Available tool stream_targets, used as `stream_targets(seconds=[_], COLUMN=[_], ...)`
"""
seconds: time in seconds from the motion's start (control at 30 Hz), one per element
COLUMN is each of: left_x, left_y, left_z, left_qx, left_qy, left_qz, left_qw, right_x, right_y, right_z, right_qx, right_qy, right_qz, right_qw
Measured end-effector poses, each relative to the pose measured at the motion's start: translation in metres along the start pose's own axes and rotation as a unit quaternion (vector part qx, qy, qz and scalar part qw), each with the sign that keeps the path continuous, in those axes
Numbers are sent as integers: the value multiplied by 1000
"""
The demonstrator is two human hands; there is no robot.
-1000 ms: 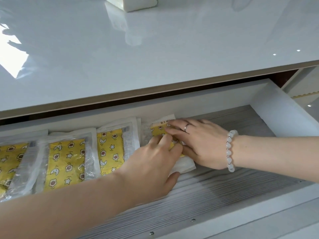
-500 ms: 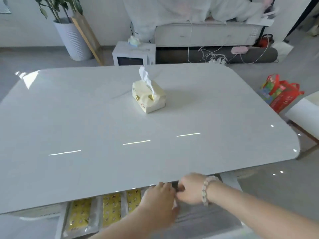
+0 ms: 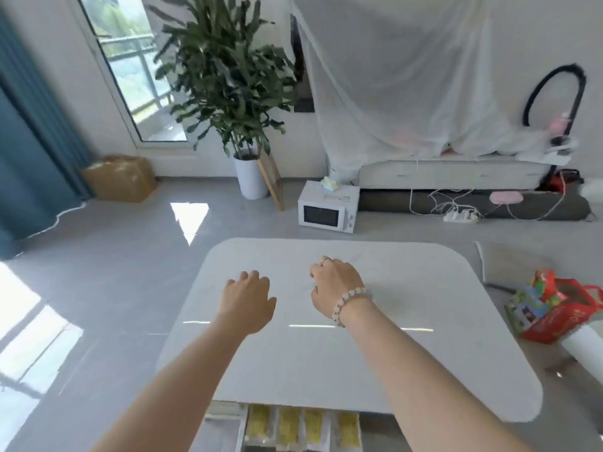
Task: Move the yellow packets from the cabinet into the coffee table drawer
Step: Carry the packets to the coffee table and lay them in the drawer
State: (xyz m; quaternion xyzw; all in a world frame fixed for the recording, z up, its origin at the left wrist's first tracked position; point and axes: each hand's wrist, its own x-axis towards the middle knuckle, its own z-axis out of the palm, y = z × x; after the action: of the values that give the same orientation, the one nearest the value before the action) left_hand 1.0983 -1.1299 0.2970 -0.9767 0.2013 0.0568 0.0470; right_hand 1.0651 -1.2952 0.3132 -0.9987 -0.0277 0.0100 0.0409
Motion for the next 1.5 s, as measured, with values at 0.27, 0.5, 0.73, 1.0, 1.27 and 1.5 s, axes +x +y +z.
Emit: stream_targets(seconds=[0.27, 0.5, 0.73, 1.0, 1.27, 1.5], left_x=[-94, -254, -388, -513, -632, -692], left_y=[-104, -207, -282, -375, -449, -492], left_z=[-68, -50, -22, 11, 27, 51], left_qx=[-21, -24, -4, -18, -19, -42], left_qy=[94, 48, 13, 12, 1, -22], left_qz=[-224, -456, -576, -670, -745, -784], left_qw=[970, 888, 817, 742, 667, 619], right_x=[34, 6, -54, -108, -180, -209], right_y=[-140, -315, -479, -655, -806, -904], right_z=[-74, -77, -47, -17, -11, 1], right_qx=[-45, -46, -60, -9, 8, -4], right_qy=[51, 56, 33, -12, -18, -33], right_qz=[-206, -404, -563, -646, -732, -779], right_qw=[976, 912, 824, 763, 681, 626])
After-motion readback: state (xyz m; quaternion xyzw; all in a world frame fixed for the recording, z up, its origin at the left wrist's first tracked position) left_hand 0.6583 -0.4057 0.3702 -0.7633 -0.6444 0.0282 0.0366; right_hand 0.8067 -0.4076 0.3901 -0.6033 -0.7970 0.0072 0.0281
